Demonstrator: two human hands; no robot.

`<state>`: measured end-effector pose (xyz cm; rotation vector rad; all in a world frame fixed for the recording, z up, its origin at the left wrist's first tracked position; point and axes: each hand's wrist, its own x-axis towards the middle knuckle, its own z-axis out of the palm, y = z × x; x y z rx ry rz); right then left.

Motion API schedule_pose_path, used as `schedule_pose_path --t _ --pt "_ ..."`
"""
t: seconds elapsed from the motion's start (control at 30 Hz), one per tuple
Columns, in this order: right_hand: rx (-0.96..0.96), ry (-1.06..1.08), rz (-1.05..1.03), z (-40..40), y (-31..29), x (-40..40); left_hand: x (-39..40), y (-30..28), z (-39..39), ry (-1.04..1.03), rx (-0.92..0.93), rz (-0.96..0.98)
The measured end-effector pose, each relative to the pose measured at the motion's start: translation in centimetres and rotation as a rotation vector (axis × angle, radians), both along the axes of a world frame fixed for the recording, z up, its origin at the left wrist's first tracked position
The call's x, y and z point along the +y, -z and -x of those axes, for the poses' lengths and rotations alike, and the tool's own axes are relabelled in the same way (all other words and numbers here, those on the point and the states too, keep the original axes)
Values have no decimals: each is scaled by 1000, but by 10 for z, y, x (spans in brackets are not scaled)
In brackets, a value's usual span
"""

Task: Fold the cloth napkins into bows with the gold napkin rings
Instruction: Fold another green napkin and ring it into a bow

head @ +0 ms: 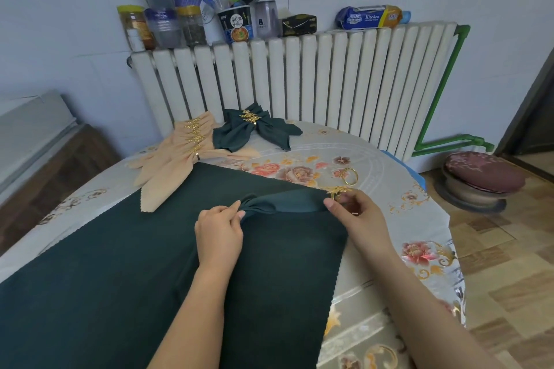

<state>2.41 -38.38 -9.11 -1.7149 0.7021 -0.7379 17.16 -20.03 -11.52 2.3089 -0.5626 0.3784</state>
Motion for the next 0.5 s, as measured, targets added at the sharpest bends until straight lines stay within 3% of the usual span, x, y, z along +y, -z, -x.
schedule_pose_path --t 0.37,0.5 --pt "-1 -152 -60 1 -1 -5 -3 -1 0 55 30 88" --pt "-56 -98 -119 0 -1 -8 -3 -4 2 63 54 118"
